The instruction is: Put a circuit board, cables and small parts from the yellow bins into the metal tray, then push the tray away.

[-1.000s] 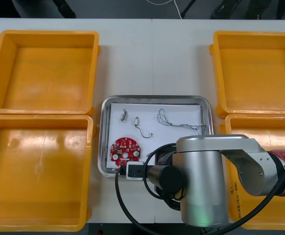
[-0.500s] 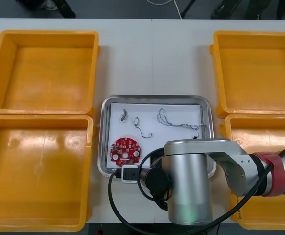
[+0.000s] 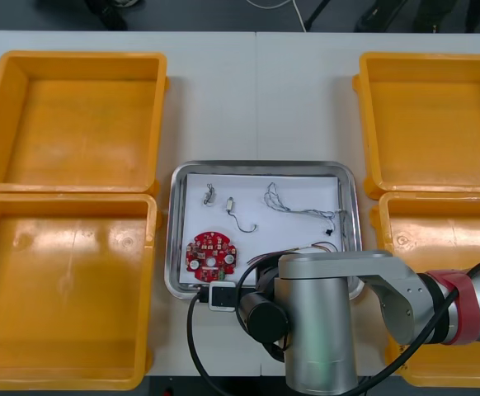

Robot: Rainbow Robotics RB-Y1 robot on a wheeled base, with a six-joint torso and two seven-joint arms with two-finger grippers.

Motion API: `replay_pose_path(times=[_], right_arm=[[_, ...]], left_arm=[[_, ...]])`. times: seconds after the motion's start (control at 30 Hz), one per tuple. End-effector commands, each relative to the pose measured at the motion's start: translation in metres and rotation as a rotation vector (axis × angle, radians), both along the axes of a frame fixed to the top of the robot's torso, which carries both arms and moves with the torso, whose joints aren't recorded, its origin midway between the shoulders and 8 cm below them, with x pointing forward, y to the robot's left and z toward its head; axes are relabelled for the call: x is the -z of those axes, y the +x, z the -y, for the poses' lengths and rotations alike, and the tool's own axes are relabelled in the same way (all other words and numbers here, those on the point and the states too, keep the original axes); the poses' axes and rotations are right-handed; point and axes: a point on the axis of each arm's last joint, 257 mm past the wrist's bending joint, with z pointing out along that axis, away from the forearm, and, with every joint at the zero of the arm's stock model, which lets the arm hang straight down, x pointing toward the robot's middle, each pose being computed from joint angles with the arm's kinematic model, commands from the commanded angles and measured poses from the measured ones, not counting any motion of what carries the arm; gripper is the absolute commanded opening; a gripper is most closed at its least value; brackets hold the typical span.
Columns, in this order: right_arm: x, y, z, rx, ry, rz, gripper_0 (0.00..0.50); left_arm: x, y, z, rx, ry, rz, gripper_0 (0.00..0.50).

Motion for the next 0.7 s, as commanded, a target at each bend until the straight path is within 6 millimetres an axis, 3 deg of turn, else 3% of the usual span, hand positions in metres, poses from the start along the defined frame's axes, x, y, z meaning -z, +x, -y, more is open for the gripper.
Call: replay_pose_path(times=[0.03,0.57,0.6,0.67,0.7], right_arm=[[0.007,-0.018,-0.015,-0.038,0.022,-0.019,0.500],[0.013,-0.005,-0.025,-0.014,0.021,0.023,0.496],[0.013,-0.004,-0.025,-0.014,0.021,0.024,0.430],[0.013,-0.005,-0.025,-0.010,0.022,0.023,0.382],[0.013,-0.004,-0.025,-0.012,0.023,0.024,0.382]], left_arm=[[-0.015,-0.004,-0.013,0.068,0.084,0.021,0.477],[-0.015,-0.004,-0.013,0.068,0.084,0.021,0.477],[-0.015,-0.004,-0.013,0.068,0.084,0.021,0.478],[-0.015,-0.004,-0.013,0.068,0.084,0.021,0.475],[-0.015,-0.004,-0.013,0.068,0.084,0.021,0.477]])
